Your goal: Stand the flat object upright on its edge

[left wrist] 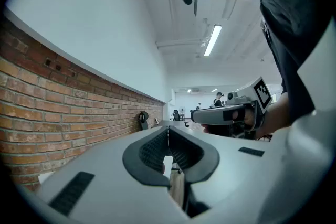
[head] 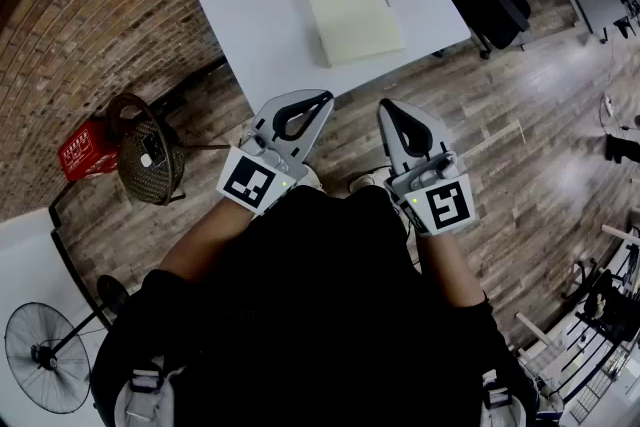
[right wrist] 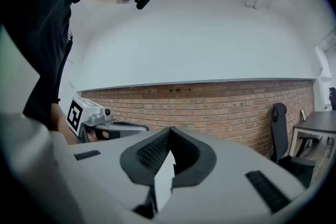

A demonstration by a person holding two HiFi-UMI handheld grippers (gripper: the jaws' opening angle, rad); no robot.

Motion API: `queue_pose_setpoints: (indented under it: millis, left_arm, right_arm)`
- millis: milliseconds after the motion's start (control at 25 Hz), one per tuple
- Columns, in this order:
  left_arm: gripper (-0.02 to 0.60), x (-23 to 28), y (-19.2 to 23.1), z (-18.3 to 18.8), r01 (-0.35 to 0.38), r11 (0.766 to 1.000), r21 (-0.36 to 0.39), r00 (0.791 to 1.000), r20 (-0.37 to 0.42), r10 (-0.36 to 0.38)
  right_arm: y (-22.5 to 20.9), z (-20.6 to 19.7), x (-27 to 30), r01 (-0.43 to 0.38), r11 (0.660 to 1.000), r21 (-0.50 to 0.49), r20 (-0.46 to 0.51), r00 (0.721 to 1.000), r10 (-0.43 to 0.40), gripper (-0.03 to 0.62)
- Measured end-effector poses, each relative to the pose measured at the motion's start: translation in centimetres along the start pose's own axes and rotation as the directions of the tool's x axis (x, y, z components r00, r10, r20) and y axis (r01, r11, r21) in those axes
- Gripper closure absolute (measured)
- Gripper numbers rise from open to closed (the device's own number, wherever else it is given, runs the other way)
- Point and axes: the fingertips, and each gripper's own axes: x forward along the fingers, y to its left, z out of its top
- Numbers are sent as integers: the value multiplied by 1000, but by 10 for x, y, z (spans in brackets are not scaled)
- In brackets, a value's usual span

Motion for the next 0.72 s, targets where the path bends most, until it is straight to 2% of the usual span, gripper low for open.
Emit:
queue_pose_setpoints:
  millis: [200,360,560,720]
  left_arm:
    - [561,-7,1,-1,-5,1000,-12,1000,11,5]
    - [563,-12,3,1,-1,1000,-9,999,49,2]
    - [563,-14,-3,-3,7,1000,-11,1000,11,-7]
    - [563,-17,-3,-4,5,1000,-18,1000,16,-5]
  right_arm:
    - [5,-3,-1,0,1000,-4,-3,1000,0,589]
    - [12,-4,-3,2,1000,-16,-1,1000,-2,588]
    - [13,-5,-6,12,1000,-5,5,1000,-12,588]
    - [17,-6,-7,10,1000,1,-2,1000,-10,588]
